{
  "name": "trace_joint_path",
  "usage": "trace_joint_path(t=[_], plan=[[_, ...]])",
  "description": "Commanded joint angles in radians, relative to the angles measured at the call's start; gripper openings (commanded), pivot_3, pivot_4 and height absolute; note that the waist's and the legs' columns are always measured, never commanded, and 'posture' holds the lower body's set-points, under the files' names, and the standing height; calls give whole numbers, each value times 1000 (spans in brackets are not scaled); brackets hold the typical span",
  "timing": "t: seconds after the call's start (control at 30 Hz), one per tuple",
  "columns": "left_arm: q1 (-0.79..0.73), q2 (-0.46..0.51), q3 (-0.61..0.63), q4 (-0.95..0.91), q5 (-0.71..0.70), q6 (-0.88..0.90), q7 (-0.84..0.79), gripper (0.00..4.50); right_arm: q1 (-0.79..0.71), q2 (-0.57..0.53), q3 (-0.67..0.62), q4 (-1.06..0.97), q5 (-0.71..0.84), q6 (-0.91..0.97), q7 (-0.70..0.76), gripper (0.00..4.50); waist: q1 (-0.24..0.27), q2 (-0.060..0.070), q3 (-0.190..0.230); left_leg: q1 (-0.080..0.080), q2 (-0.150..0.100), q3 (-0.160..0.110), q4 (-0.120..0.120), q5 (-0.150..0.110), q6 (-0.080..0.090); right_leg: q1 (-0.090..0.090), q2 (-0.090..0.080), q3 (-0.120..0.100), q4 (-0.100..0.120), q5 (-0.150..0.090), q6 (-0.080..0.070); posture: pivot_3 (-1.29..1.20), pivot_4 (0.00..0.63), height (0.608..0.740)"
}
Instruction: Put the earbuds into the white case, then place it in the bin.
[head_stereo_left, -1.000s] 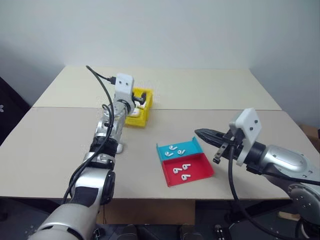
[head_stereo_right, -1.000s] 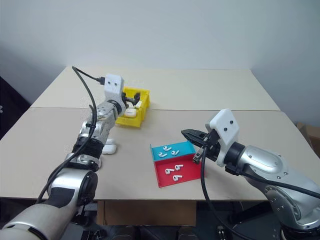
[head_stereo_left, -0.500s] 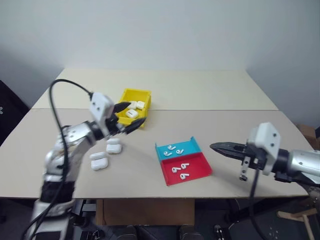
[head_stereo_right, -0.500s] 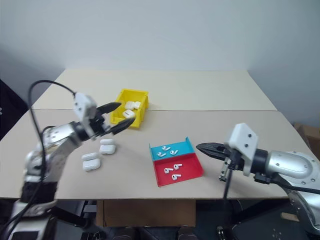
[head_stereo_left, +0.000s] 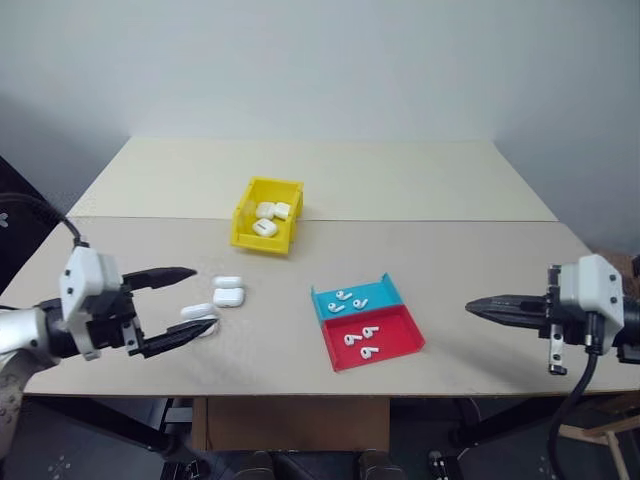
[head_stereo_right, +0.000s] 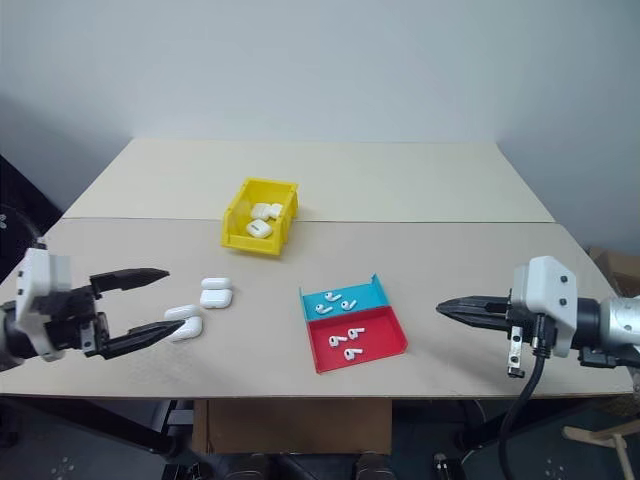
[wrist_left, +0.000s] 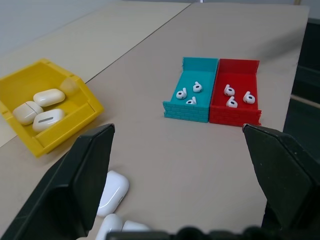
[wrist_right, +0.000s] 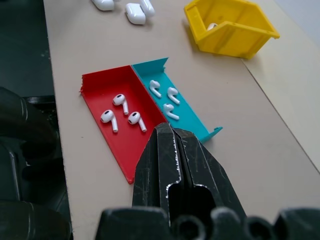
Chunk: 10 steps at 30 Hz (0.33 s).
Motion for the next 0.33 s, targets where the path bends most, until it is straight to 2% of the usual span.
trace_joint_path(t=[0.03,0.33], plan=[[22,18,57,-55,-31,14,15,4454,-34,-15,-20,1,-3,-21,5,0,1,0,0,0,0,0,0,0,0,0,0,0,0,0,0,0,150,740],[51,51,80,-48,-85,49,-15,4454,-63,-13,6,6,-25,-20,10,0,0,0,0,0,0,1,0,0,0,-1,0,1,0,0,0,0,150,740]])
